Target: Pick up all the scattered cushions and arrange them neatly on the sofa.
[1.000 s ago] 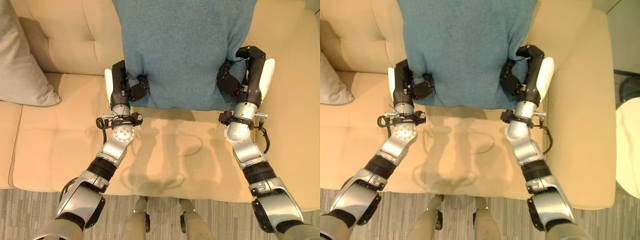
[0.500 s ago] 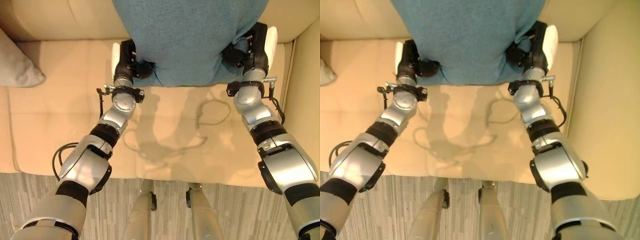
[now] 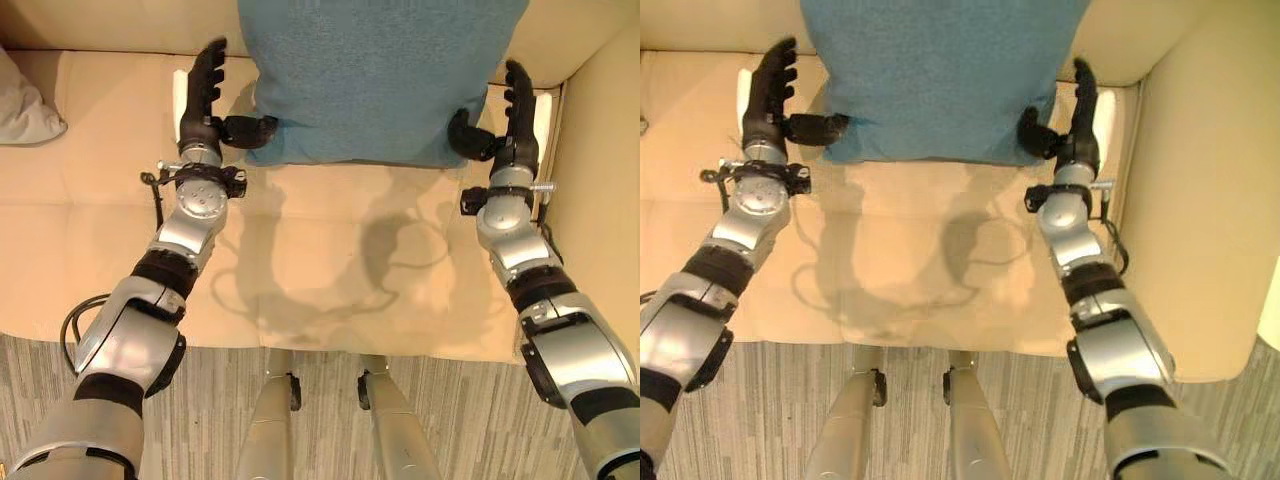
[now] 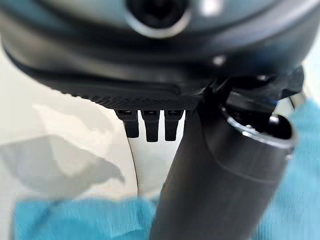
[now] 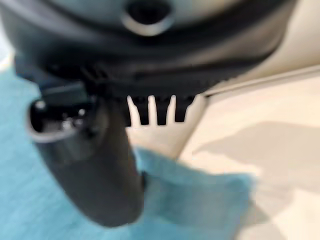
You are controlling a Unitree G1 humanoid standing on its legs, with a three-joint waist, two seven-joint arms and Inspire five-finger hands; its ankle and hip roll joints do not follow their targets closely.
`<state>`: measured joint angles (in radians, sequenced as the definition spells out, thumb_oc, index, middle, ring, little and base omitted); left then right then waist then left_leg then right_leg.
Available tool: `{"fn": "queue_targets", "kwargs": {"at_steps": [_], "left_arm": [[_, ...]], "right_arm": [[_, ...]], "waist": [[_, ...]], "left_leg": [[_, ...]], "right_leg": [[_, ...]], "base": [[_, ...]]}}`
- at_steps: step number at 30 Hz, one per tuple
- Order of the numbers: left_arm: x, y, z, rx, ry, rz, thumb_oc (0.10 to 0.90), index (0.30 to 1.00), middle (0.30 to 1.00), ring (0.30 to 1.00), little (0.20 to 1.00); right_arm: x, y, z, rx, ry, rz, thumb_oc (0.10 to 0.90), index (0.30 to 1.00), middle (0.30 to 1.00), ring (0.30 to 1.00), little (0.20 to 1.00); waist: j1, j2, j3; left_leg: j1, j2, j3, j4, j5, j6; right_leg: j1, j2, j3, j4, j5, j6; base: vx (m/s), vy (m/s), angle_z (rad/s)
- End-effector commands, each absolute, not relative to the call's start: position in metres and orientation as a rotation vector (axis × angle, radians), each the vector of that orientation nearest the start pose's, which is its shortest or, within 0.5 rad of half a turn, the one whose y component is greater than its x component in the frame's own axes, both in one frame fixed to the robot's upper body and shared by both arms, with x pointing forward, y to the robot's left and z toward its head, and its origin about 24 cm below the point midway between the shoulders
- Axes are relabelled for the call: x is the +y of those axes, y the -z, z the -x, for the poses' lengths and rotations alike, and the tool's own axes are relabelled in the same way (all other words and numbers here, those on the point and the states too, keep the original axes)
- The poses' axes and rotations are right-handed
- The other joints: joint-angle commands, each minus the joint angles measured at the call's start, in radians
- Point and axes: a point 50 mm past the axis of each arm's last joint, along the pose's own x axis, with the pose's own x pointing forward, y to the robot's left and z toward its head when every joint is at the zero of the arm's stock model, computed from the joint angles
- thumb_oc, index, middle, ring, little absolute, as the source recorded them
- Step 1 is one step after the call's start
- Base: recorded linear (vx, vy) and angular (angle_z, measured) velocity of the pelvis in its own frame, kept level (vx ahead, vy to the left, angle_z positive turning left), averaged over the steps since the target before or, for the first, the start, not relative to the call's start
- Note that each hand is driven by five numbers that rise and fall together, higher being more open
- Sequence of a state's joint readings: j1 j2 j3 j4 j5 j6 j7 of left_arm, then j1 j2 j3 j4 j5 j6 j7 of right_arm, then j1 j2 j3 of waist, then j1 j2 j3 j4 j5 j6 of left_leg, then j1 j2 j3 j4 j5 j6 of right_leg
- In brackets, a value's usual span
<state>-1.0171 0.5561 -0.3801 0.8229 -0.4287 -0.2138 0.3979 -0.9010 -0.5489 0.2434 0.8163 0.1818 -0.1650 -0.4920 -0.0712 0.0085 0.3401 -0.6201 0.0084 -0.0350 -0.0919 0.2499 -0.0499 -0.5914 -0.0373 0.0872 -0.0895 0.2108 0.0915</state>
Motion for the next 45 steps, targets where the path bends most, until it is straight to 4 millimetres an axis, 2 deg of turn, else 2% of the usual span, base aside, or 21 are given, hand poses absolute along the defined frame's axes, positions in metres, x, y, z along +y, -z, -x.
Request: {"fn": "queue_targets", "kwargs": {"at_steps": [1, 3, 4, 7, 8, 9, 10, 11, 16, 19, 20, 22, 23, 27, 29, 32, 34, 38, 40, 42, 45], "left_arm": [[0.254, -0.234, -0.384, -0.505, -0.408, -0.224, 0.800, 0.900, 0.900, 0.900, 0.900], [0.261, -0.224, -0.379, -0.487, -0.416, -0.227, 0.800, 0.900, 0.900, 0.900, 0.900], [0.275, -0.198, -0.366, -0.435, -0.423, -0.265, 0.800, 0.900, 0.900, 0.900, 0.900], [0.282, -0.149, -0.341, -0.341, -0.401, -0.308, 0.800, 0.900, 0.900, 0.900, 0.900], [0.282, -0.131, -0.332, -0.298, -0.393, -0.299, 0.800, 0.900, 0.900, 0.900, 0.900], [0.282, -0.130, -0.331, -0.296, -0.393, -0.300, 0.800, 0.900, 0.900, 0.900, 0.900], [0.282, -0.113, -0.323, -0.250, -0.387, -0.280, 0.800, 0.900, 0.900, 0.900, 0.900], [0.279, -0.076, -0.305, -0.140, -0.369, -0.225, 0.800, 0.900, 0.900, 0.900, 0.900], [0.275, 0.006, -0.246, 0.160, -0.361, -0.171, 0.800, 0.900, 0.900, 0.900, 0.900], [0.270, 0.042, -0.218, 0.325, -0.364, -0.156, 0.800, 0.900, 0.900, 0.900, 0.900], [0.270, 0.042, -0.218, 0.325, -0.364, -0.156, 0.800, 0.900, 0.900, 0.900, 0.900], [0.266, 0.071, -0.193, 0.481, -0.329, -0.205, 0.800, 0.900, 0.900, 0.900, 0.900], [0.266, 0.072, -0.193, 0.482, -0.329, -0.205, 0.800, 0.900, 0.900, 0.900, 0.900], [0.260, 0.114, -0.150, 0.736, -0.305, -0.252, 0.800, 0.900, 0.900, 0.900, 0.900], [0.259, 0.118, -0.145, 0.763, -0.308, -0.254, 0.800, 0.900, 0.900, 0.900, 0.900], [0.259, 0.139, -0.113, 0.935, -0.325, -0.268, 0.800, 0.900, 0.900, 0.900, 0.900], [0.257, 0.144, -0.105, 0.987, -0.338, -0.260, 0.800, 0.900, 0.900, 0.900, 0.900], [0.256, 0.145, -0.107, 1.001, -0.333, -0.269, 0.800, 0.900, 0.900, 0.900, 0.900], [0.254, 0.143, -0.117, 0.975, -0.328, -0.279, 0.800, 0.900, 0.900, 0.900, 0.900], [0.247, 0.142, -0.127, 0.959, -0.291, -0.287, 0.800, 0.900, 0.900, 0.900, 0.900], [0.241, 0.145, -0.125, 0.972, -0.276, -0.280, 0.800, 0.900, 0.900, 0.900, 0.900]], "right_arm": [[-0.294, -0.174, -0.358, -0.334, 0.576, 0.491, 0.800, 0.900, 0.900, 0.900, 0.900], [-0.302, -0.163, -0.350, -0.306, 0.589, 0.484, 0.800, 0.900, 0.900, 0.900, 0.900], [-0.317, -0.128, -0.328, -0.211, 0.600, 0.475, 0.800, 0.900, 0.900, 0.900, 0.900], [-0.327, -0.083, -0.293, -0.090, 0.584, 0.482, 0.800, 0.900, 0.900, 0.900, 0.900], [-0.329, -0.070, -0.282, -0.055, 0.582, 0.475, 0.800, 0.900, 0.900, 0.900, 0.900], [-0.329, -0.070, -0.282, -0.054, 0.582, 0.476, 0.800, 0.900, 0.900, 0.900, 0.900], [-0.330, -0.058, -0.272, -0.015, 0.581, 0.469, 0.800, 0.900, 0.900, 0.900, 0.900], [-0.327, -0.035, -0.257, 0.065, 0.557, 0.461, 0.800, 0.900, 0.900, 0.900, 0.900], [-0.314, 0.012, -0.218, 0.254, 0.466, 0.485, 0.800, 0.900, 0.900, 0.900, 0.900], [-0.300, 0.031, -0.205, 0.326, 0.401, 0.479, 0.800, 0.900, 0.900, 0.900, 0.900], [-0.300, 0.031, -0.205, 0.327, 0.401, 0.479, 0.800, 0.900, 0.900, 0.900, 0.900], [-0.289, 0.049, -0.193, 0.405, 0.328, 0.491, 0.800, 0.900, 0.900, 0.900, 0.900], [-0.289, 0.049, -0.193, 0.405, 0.327, 0.491, 0.800, 0.900, 0.900, 0.900, 0.900], [-0.271, 0.077, -0.173, 0.530, 0.214, 0.513, 0.800, 0.900, 0.900, 0.900, 0.900], [-0.270, 0.080, -0.171, 0.547, 0.207, 0.512, 0.800, 0.900, 0.900, 0.900, 0.900], [-0.263, 0.097, -0.155, 0.636, 0.169, 0.516, 0.800, 0.900, 0.900, 0.900, 0.900], [-0.264, 0.105, -0.148, 0.687, 0.177, 0.507, 0.800, 0.900, 0.900, 0.900, 0.900], [-0.264, 0.114, -0.141, 0.745, 0.198, 0.487, 0.800, 0.900, 0.900, 0.900, 0.900], [-0.266, 0.116, -0.142, 0.769, 0.222, 0.479, 0.800, 0.900, 0.900, 0.900, 0.900], [-0.265, 0.121, -0.140, 0.802, 0.226, 0.476, 0.800, 0.900, 0.900, 0.900, 0.900], [-0.264, 0.126, -0.133, 0.838, 0.230, 0.481, 0.800, 0.900, 0.900, 0.900, 0.900]], "waist": [[-0.011, 0.017, -0.159], [-0.013, 0.016, -0.167], [-0.016, 0.011, -0.183], [-0.020, 0.004, -0.207], [-0.022, 0.001, -0.216], [-0.022, 0.000, -0.218], [-0.022, -0.003, -0.227], [-0.022, -0.007, -0.237], [-0.011, -0.017, -0.258], [-0.009, -0.021, -0.267], [-0.009, -0.022, -0.265], [-0.006, -0.028, -0.274], [-0.006, -0.028, -0.272], [0.000, -0.035, -0.289], [0.001, -0.036, -0.290], [0.004, -0.038, -0.295], [0.002, -0.037, -0.288], [-0.001, -0.036, -0.280], [0.001, -0.045, -0.255], [-0.014, -0.074, -0.240], [-0.030, -0.082, -0.252]], "left_leg": [[0.105, -0.020, 0.011, 0.005, -0.147, -0.047], [0.115, -0.020, 0.013, 0.005, -0.145, -0.047], [0.147, -0.018, 0.014, 0.005, -0.156, -0.044], [0.204, -0.011, 0.016, 0.005, -0.175, -0.040], [0.224, -0.009, 0.018, 0.005, -0.181, -0.038], [0.221, -0.010, 0.018, 0.005, -0.177, -0.039], [0.237, -0.007, 0.018, 0.005, -0.181, -0.037], [0.275, -0.004, 0.018, 0.005, -0.188, -0.035], [0.363, 0.008, 0.022, 0.005, -0.199, -0.029], [0.407, 0.014, 0.024, 0.005, -0.204, -0.025], [0.410, 0.014, 0.024, 0.005, -0.205, -0.025], [0.451, 0.021, 0.025, 0.005, -0.212, -0.020], [0.454, 0.021, 0.025, 0.005, -0.213, -0.020], [0.517, 0.031, 0.024, 0.005, -0.227, -0.011], [0.525, 0.032, 0.024, 0.005, -0.229, -0.010], [0.556, 0.041, 0.013, 0.005, -0.232, -0.009], [0.556, 0.046, 0.006, 0.005, -0.223, -0.013], [0.532, 0.045, -0.002, 0.011, -0.207, -0.017], [0.476, 0.033, -0.001, 0.077, -0.209, -0.017], [0.443, 0.008, 0.026, 0.236, -0.319, -0.007], [0.485, 0.017, 0.031, 0.356, -0.365, 0.000]], "right_leg": [[0.084, 0.008, -0.030, 0.002, -0.135, 0.049], [0.095, 0.007, -0.033, 0.002, -0.134, 0.049], [0.130, 0.006, -0.039, 0.002, -0.144, 0.047], [0.191, 0.004, -0.045, 0.002, -0.165, 0.044], [0.212, 0.004, -0.048, 0.002, -0.172, 0.042], [0.209, 0.004, -0.048, 0.002, -0.168, 0.042], [0.227, 0.003, -0.052, 0.002, -0.173, 0.041], [0.269, 0.005, -0.057, 0.002, -0.183, 0.036], [0.359, 0.005, -0.072, 0.002, -0.202, 0.026], [0.407, 0.009, -0.078, 0.002, -0.212, 0.020], [0.410, 0.009, -0.078, 0.002, -0.212, 0.020], [0.454, 0.012, -0.081, 0.002, -0.220, 0.016], [0.457, 0.012, -0.081, 0.002, -0.221, 0.016], [0.523, 0.020, -0.079, 0.002, -0.237, 0.007], [0.530, 0.021, -0.078, 0.003, -0.240, 0.006], [0.559, 0.032, -0.070, 0.009, -0.255, -0.004], [0.561, 0.041, -0.061, 0.006, -0.261, -0.013], [0.550, 0.047, -0.061, 0.002, -0.263, -0.021], [0.539, 0.039, -0.067, 0.002, -0.256, -0.027], [0.491, 0.004, -0.088, 0.010, -0.229, -0.028], [0.478, -0.007, -0.106, 0.008, -0.211, -0.031]], "base": [[0.04, -0.017, 0.00], [0.06, -0.015, 0.03], [0.13, -0.025, 0.04], [0.13, -0.024, 0.05], [0.07, -0.011, 0.09], [0.07, -0.015, 0.12], [0.10, -0.035, 0.14], [0.15, -0.041, 0.04], [0.10, -0.036, -0.03], [0.06, -0.029, 0.01], [0.04, -0.039, 0.00], [0.03, -0.044, 0.01], [0.03, -0.046, 0.03], [0.03, -0.043, 0.00], [0.01, -0.016, 0.00], [0.01, -0.066, 0.01], [-0.05, -0.069, 0.03], [-0.09, -0.040, 0.14], [-0.26, -0.028, 0.29], [-0.31, -0.004, 0.47], [-0.10, 0.044, 0.59]]}}
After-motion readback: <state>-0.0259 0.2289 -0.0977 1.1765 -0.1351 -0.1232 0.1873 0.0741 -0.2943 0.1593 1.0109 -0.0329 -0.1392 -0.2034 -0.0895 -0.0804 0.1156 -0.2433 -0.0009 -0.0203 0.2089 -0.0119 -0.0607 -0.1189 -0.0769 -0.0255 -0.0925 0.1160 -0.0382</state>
